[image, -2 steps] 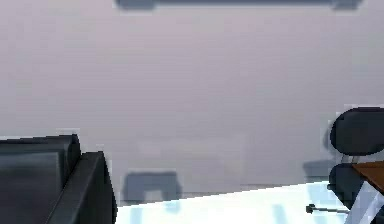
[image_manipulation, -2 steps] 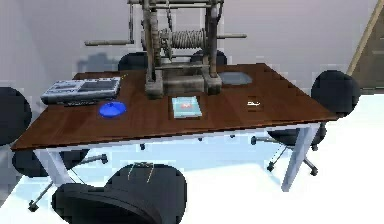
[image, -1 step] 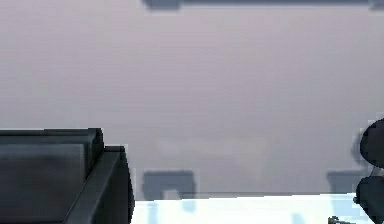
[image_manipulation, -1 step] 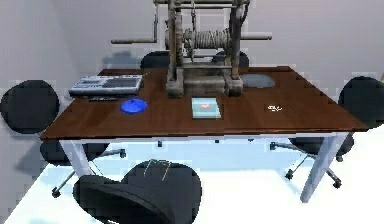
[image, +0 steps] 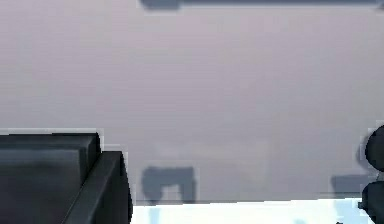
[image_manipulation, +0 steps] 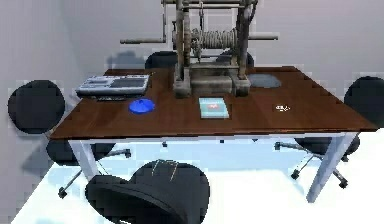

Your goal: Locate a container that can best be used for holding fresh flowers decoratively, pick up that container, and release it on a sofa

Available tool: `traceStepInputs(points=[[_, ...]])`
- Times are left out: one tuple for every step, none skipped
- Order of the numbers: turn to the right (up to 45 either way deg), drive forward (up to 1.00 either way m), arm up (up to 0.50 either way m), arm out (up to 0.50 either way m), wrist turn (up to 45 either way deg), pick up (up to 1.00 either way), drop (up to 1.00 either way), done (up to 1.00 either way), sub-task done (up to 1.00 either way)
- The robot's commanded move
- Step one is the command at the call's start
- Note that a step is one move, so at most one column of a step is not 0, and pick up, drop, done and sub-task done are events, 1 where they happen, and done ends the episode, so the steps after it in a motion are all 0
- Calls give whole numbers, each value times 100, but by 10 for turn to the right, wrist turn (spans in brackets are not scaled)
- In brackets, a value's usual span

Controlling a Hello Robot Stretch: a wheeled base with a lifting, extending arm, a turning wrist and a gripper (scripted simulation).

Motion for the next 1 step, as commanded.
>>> traceStepInputs(points=[[-120,0,0,0,0,0,0,0,0]])
